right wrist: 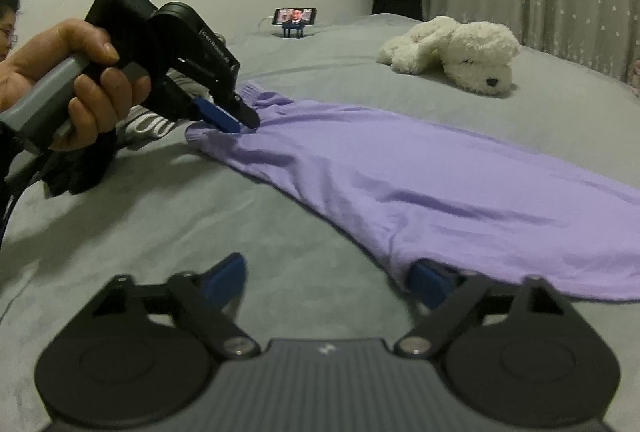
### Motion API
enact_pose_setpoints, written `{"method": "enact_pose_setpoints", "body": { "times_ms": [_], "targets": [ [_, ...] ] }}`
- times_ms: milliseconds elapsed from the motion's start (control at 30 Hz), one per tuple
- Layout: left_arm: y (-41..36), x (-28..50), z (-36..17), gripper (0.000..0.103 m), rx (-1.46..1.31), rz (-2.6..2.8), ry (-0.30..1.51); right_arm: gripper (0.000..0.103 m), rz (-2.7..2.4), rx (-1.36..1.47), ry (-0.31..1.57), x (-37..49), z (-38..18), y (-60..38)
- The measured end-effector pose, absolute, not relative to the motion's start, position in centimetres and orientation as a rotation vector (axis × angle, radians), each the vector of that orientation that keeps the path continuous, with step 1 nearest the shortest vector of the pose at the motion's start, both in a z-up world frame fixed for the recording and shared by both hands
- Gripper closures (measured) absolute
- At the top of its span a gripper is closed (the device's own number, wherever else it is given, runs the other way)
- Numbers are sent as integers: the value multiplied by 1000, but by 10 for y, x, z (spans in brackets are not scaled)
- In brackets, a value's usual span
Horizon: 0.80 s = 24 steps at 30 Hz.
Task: Fold clothes
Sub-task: 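Open the right gripper wide and reposition it over the pants edge, then grasp the pants edge with the right gripper and pull it straight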
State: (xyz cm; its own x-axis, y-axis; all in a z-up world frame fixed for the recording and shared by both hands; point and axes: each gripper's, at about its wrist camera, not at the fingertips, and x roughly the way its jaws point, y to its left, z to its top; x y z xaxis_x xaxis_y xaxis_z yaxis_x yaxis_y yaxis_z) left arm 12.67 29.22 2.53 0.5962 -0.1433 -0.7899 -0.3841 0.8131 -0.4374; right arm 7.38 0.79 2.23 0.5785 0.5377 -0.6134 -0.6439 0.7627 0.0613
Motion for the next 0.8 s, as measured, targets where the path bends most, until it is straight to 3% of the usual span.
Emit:
{"method": "enact_pose_setpoints", "body": {
  "times_ms": [367,800],
  "targets": [
    [292,126,26,81,-624,152,937,92,604,-117,649,77,26,-14],
    [293,126,26,81,-625,150,937,97,588,-183,641,68,27,-17]
  ]
}}
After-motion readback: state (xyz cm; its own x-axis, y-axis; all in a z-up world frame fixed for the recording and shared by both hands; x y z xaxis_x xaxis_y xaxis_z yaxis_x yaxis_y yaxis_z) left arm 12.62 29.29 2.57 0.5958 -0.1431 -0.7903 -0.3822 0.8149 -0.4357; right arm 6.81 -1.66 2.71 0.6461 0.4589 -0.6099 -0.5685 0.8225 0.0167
